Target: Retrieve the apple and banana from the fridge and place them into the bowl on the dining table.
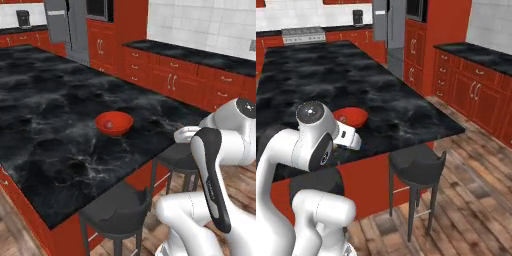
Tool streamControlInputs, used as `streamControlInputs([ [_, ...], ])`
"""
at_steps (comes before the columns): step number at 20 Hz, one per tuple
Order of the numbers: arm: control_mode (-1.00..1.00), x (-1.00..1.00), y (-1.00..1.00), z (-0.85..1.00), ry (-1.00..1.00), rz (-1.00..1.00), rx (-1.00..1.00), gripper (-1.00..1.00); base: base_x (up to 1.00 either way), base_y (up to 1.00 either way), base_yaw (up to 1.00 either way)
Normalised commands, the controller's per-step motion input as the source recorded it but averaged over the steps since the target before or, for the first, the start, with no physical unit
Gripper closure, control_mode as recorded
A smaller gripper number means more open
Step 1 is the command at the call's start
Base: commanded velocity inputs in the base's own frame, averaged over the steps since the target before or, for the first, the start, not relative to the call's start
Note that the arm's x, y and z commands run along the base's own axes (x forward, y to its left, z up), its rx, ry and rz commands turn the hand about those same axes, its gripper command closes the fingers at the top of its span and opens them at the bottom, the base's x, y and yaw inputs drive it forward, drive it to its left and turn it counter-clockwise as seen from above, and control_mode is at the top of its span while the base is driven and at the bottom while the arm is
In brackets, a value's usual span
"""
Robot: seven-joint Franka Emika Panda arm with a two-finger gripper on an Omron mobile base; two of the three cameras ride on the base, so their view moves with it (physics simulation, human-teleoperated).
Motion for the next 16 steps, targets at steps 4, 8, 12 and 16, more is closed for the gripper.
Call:
streamControlInputs([
  [4,1.0,0.0,0.0,0.0,0.0,0.0,0.0,1.0,0.88,-0.72,0.61],
  [8,1.0,0.0,0.0,0.0,0.0,0.0,0.0,1.0,0.75,-0.82,0.59],
  [12,1.0,0.0,0.0,0.0,0.0,0.0,0.0,1.0,0.69,-0.87,0.58],
  [16,1.0,0.0,0.0,0.0,0.0,0.0,0.0,1.0,0.67,-0.71,0.51],
])
